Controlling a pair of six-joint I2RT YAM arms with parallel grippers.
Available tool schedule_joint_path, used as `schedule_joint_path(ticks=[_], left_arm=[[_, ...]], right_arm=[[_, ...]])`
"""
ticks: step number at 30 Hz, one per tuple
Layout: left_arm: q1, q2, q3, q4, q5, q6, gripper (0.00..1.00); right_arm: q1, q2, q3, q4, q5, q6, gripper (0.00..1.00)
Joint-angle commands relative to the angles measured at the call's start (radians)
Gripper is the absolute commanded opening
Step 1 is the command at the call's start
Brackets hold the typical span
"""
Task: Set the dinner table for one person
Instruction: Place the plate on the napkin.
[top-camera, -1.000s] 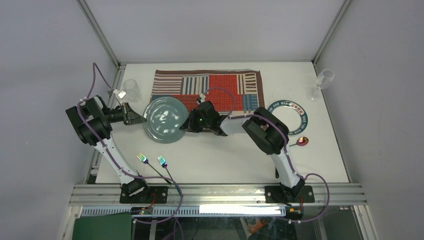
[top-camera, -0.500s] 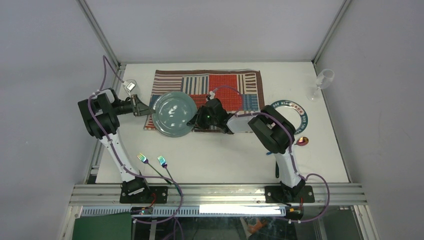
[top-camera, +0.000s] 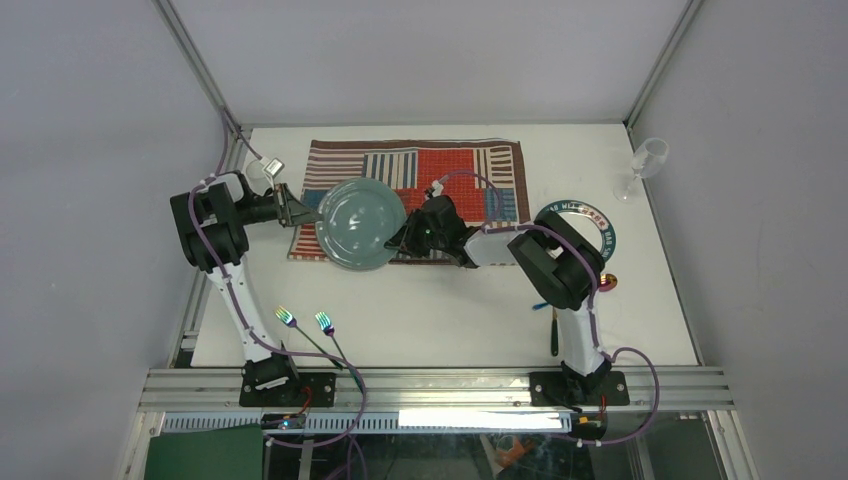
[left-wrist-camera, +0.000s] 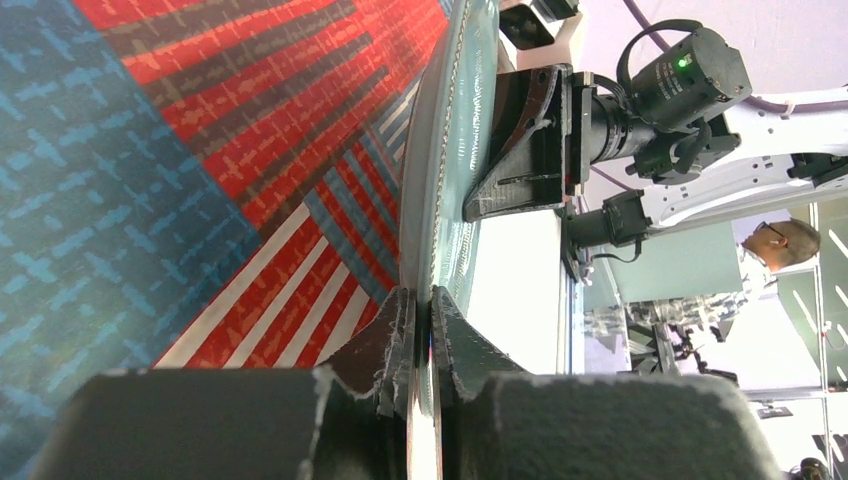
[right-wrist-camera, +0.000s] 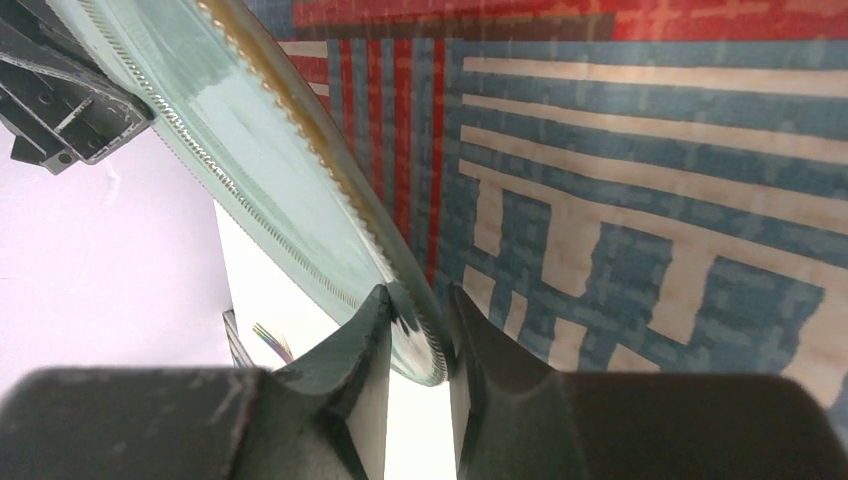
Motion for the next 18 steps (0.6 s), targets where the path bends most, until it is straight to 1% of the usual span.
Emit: schedule_joint_path(ticks=[1, 9, 18], left_arm=[[-0.107, -0.013, 0.011, -0.12, 0.235, -0.016, 0.0], [-0.156, 0.001, 0.059, -0.121, 0.244, -0.033, 0.0], [-0.222, 0.042, 0.23, -0.12, 0.202, -0.093, 0.0]], right_arm=[[0.028, -0.097, 0.028, 0.216, -0.012, 0.004, 0.0], [0.006, -0.123, 0.013, 0.213, -0.011, -0.007, 0.0], [-0.036, -0.143, 0.005, 0.199, -0.025, -0.022, 0.0]])
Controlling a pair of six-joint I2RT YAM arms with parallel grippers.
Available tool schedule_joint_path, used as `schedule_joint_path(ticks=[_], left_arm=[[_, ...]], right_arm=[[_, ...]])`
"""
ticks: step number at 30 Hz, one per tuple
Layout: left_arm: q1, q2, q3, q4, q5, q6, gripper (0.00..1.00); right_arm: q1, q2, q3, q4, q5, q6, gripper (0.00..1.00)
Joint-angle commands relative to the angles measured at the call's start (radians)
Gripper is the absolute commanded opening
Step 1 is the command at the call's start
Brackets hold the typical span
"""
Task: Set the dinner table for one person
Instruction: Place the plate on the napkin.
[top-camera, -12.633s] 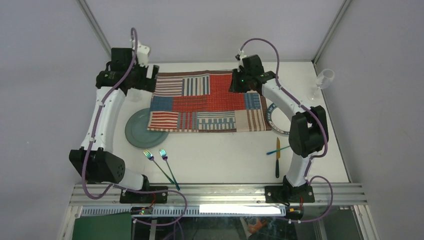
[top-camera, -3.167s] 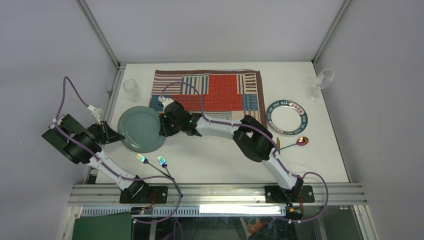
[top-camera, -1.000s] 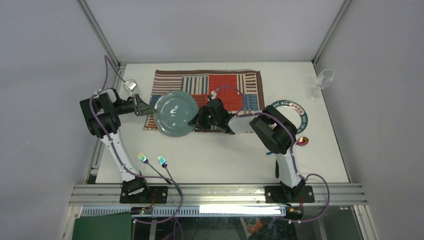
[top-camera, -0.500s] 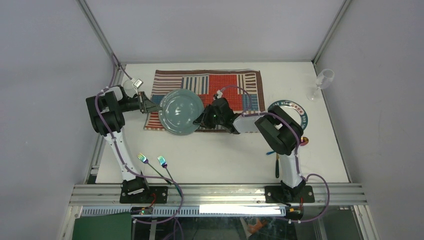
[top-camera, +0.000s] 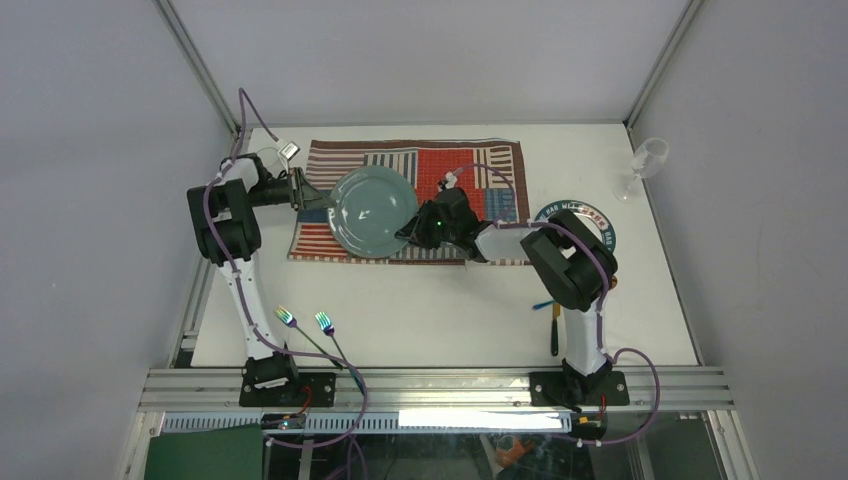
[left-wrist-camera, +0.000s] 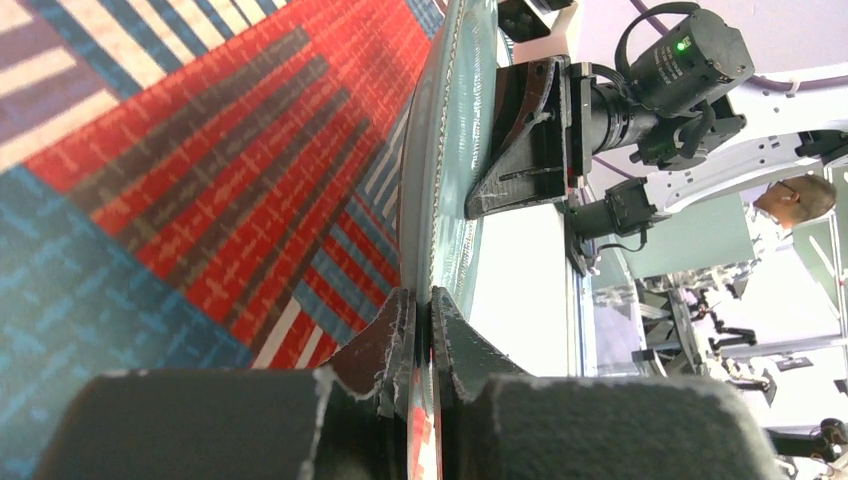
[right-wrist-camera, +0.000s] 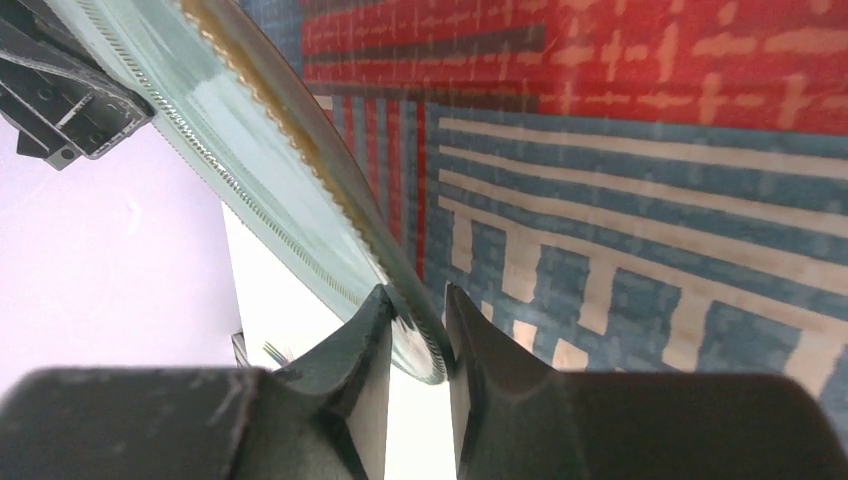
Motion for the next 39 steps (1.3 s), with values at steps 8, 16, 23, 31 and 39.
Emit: schedule_joint_path(ticks=[8, 16, 23, 31, 39], left_arm=[[-0.153, -0.009, 0.145, -0.106, 0.128, -0.078, 0.0], [-0.166, -0.058, 0.116, -0.107, 0.14, -0.081, 0.0], [-0.175, -0.13, 0.082, -0.106, 0.122, -0.086, 0.0], [-0.203, -0.176, 0.098, -0.079, 0.069, -0.135, 0.0], [-0.276, -0.159, 0.091, 0.213, -0.04, -0.429, 0.0]], right_arm=[[0.013, -0.083, 0.038, 0.208, -0.032, -0.005, 0.0], [0.011, -0.099, 0.017, 0.218, -0.044, -0.007, 0.0], [0.01, -0.114, 0.009, 0.224, -0.063, -0.009, 0.0], [0.009, -0.145, 0.043, 0.165, -0.052, -0.058, 0.0], [-0.021, -0.247, -0.009, 0.099, 0.056, -0.126, 0.0]])
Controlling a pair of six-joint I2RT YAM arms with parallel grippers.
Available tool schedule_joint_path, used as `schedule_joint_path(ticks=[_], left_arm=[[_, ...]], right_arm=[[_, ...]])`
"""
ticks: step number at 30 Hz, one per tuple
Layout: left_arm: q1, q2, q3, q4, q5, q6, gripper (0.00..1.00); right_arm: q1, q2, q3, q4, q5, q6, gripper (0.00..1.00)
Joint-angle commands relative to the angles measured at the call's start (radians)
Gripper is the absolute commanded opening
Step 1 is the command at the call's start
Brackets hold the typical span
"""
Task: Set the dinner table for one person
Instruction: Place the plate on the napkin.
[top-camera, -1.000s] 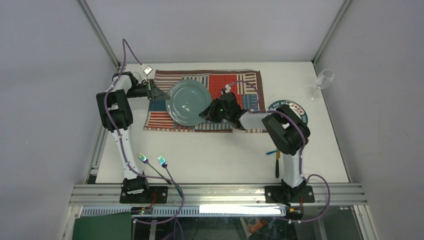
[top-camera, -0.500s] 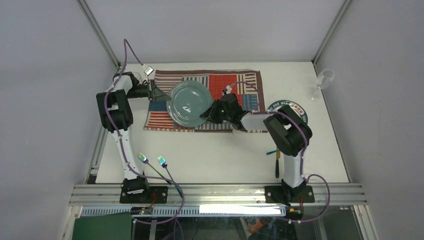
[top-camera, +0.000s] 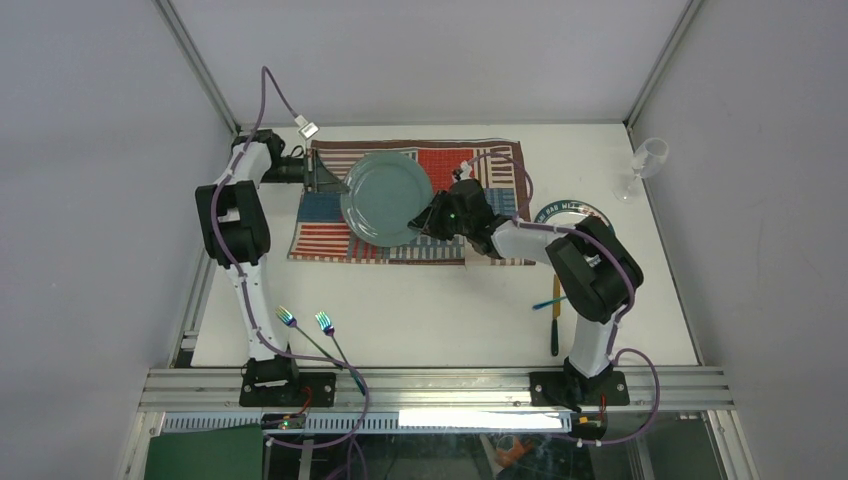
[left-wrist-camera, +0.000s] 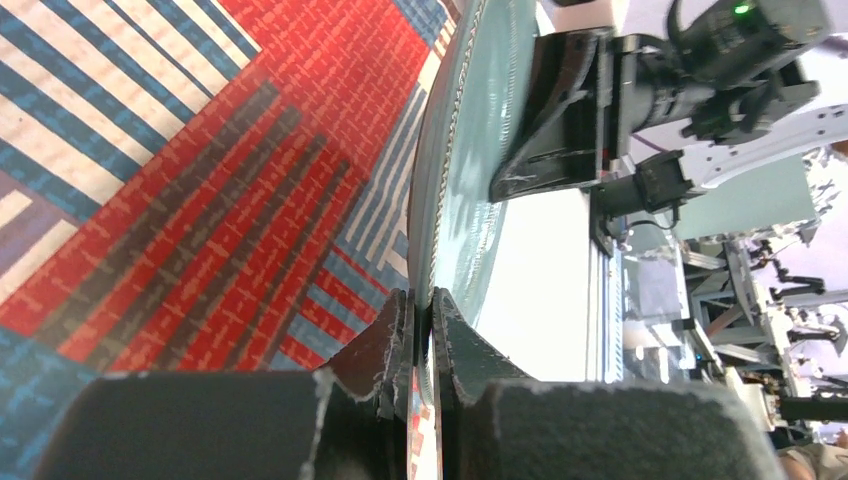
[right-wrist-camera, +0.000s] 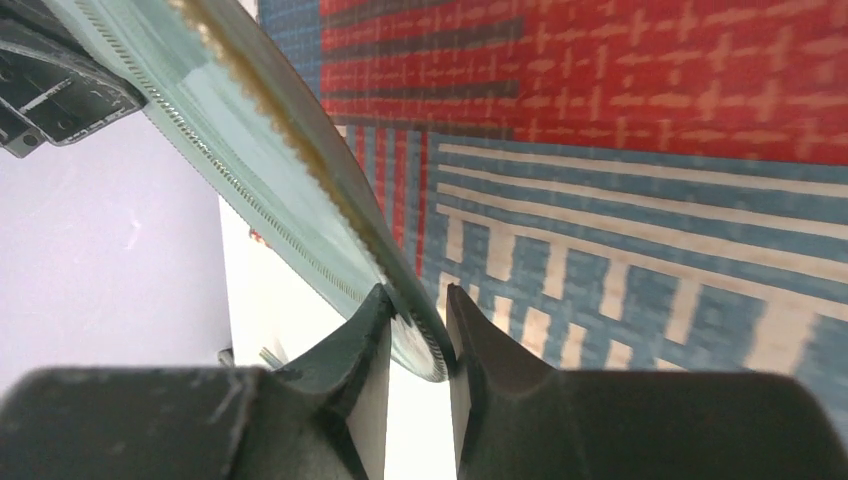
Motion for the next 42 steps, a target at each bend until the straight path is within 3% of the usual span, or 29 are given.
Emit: schedule_joint_path(ticks=[1, 4, 7, 10, 22, 31, 42], left_arm=[[-0.182, -0.085, -0.04, 0.165, 0.025, -0.28, 0.0], [-0.237, -0.098, -0.072, 0.29, -0.018, -0.371, 0.0], [-0.244, -0.051, -0.056, 0.345, 0.065, -0.479, 0.0], [-0.257, -0.027, -0.039, 0.372, -0.029, -0.484, 0.0], [-0.315, 0.096, 0.072, 0.39, -0.143, -0.513, 0.0], [-0.321, 0.072, 0.027, 0.398, -0.178, -0.491, 0.0], [-0.351, 0.118, 0.107, 0.399, -0.198, -0.517, 0.0]], right_arm=[[0.023, -0.132, 0.021, 0.156, 0.042, -0.063, 0.0], [0.003, -0.162, -0.02, 0.156, 0.062, -0.063, 0.0], [-0.015, -0.176, -0.05, 0.165, 0.064, -0.056, 0.0], [-0.026, -0.189, -0.07, 0.15, 0.088, -0.06, 0.0], [-0.065, -0.147, -0.027, 0.056, 0.143, -0.095, 0.0], [-0.096, -0.065, 0.021, 0.044, 0.091, -0.124, 0.0], [-0.118, -0.151, -0.042, 0.005, 0.226, -0.14, 0.0]])
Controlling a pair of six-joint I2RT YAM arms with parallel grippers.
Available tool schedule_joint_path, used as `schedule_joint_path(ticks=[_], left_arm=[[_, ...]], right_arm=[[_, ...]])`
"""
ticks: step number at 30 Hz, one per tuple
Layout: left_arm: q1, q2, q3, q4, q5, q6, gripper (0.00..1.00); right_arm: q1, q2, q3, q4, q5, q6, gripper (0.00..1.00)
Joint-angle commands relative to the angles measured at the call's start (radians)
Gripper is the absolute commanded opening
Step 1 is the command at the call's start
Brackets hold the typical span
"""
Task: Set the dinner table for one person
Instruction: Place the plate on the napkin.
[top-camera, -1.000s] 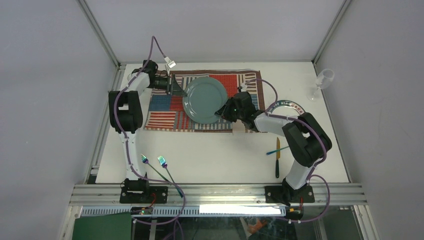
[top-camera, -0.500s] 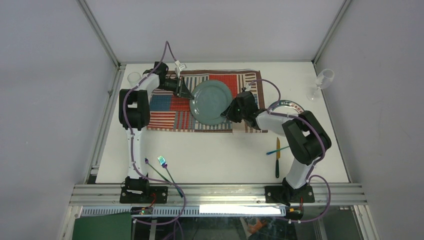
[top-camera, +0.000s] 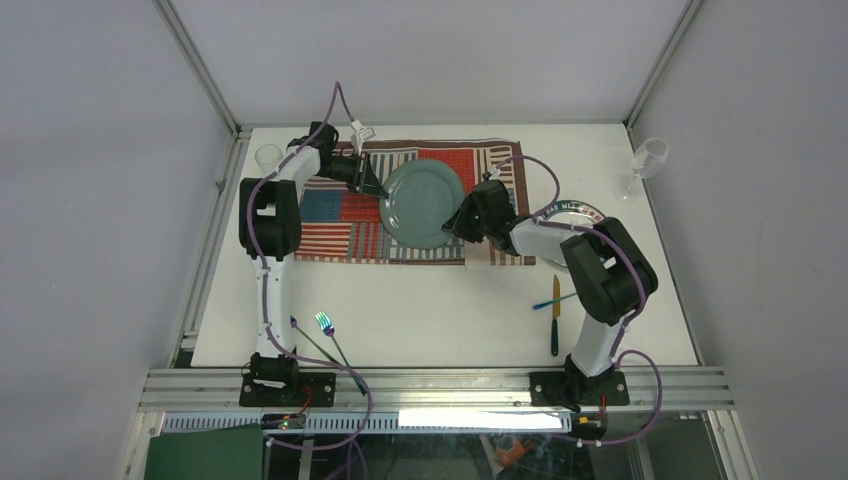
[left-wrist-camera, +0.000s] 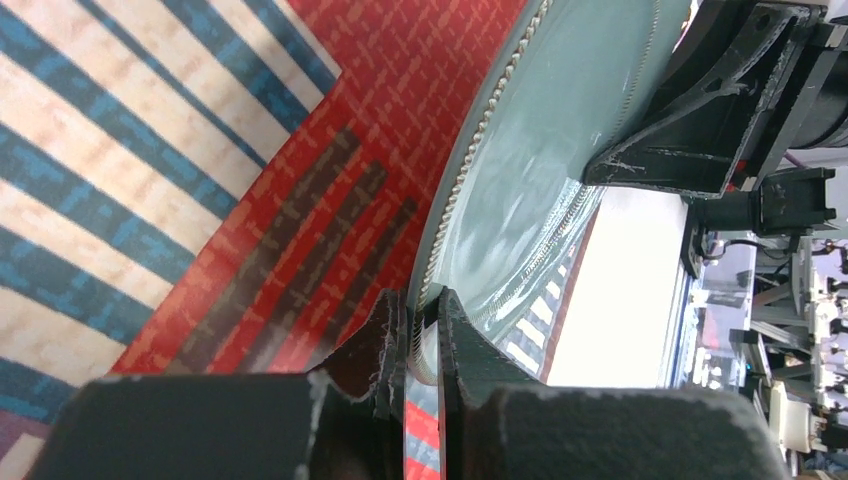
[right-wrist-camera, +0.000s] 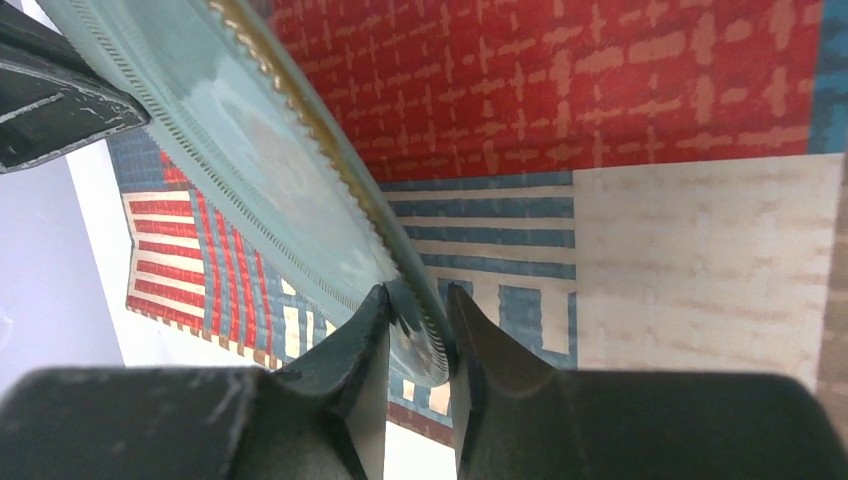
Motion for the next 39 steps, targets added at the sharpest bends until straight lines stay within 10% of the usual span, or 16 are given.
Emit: schedule_joint_path(ticks=[1, 26, 39], left_arm=[[-0.13, 0.003, 0.077, -0.055, 0.082, -0.044, 0.0], [-0.262, 0.072, 0.126, -0.081, 0.016, -0.024, 0.0], [-0.275, 0.069, 0.106, -0.089, 0.003, -0.002, 0.0]], right_arm=[[0.005, -0.101, 0.027, 0.152, 0.123, -0.046, 0.0], [-0.002, -0.196, -0.028, -0.109, 0.351, -0.019, 0.0], [-0.002, -0.118, 0.017, -0.204, 0.357, 0.004, 0.23]])
